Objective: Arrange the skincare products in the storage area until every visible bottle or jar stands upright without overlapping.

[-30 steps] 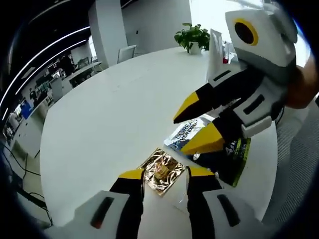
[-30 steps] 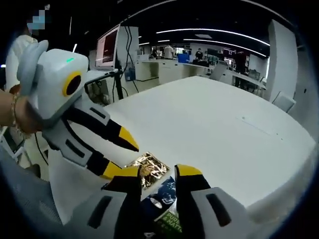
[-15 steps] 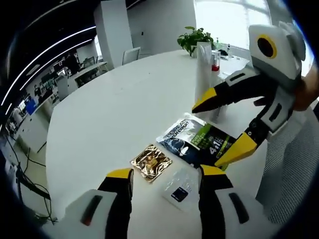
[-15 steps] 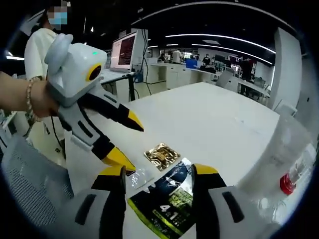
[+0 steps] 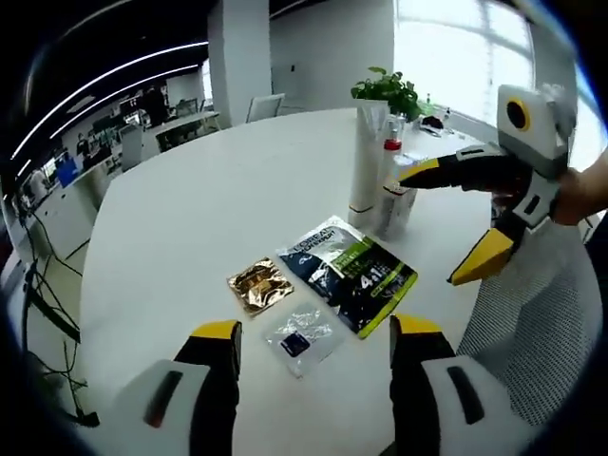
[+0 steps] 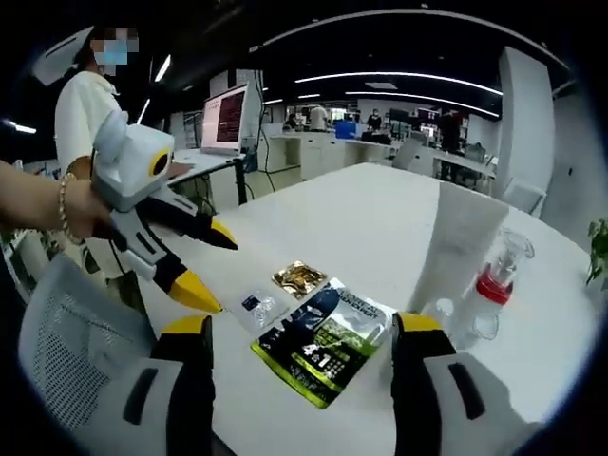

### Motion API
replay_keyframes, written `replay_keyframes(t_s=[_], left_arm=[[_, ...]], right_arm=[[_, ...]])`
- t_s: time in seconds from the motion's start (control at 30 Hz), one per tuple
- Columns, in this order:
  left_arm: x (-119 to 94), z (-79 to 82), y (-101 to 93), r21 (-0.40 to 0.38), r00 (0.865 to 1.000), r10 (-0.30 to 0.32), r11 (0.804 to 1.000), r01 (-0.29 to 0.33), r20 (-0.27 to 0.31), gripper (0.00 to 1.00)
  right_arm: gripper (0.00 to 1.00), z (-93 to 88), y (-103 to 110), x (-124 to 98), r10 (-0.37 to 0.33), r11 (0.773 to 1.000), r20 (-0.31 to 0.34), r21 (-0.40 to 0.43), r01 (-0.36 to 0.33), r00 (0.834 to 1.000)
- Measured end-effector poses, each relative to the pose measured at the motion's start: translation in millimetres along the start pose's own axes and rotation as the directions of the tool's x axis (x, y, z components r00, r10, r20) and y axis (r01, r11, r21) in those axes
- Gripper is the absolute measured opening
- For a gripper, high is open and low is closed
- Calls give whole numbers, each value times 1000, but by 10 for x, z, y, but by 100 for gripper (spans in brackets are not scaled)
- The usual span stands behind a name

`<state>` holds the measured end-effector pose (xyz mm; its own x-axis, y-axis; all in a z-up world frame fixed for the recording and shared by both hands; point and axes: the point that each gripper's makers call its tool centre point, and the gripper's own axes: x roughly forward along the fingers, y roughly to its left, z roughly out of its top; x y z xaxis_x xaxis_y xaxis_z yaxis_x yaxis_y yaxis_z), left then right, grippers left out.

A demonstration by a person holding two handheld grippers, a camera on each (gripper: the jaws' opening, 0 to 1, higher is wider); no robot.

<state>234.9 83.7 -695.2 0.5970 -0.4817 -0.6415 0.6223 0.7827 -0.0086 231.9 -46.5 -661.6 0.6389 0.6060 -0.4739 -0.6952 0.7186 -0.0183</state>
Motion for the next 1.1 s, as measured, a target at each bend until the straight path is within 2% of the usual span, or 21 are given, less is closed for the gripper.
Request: replay_keyframes(t_s=[0.13,0.33,0.4,0.67,0.83,1.1], left_arm=[[-63,-55,-32,-50,1000,2,999,-1,9,67],[-139,-76,-81,-101,1000,5,995,-2,29,72],[-187,-64,-111,-132,998,5,991,2,55,74],[-322,18,-218,-161,991,-3,987,24,132,84],[-348,15,-211,-149,991,-4,988,24,132,86],[-423,-121,-254,-163,994,11,987,8,113,86]], right_arm=[[85,-100,-169,-200,-34,997,20,70,33,999],[91,-223,-338,-439,-67,993,15,99,65,998],[92,-230,-390,-537,-77,989,26,125,73,997],[98,-313,-508,-688,-93,982,44,166,84,995],[99,-348,-534,-746,-91,975,50,209,79,995],[99,-334,-588,-797,-102,968,72,238,82,992]])
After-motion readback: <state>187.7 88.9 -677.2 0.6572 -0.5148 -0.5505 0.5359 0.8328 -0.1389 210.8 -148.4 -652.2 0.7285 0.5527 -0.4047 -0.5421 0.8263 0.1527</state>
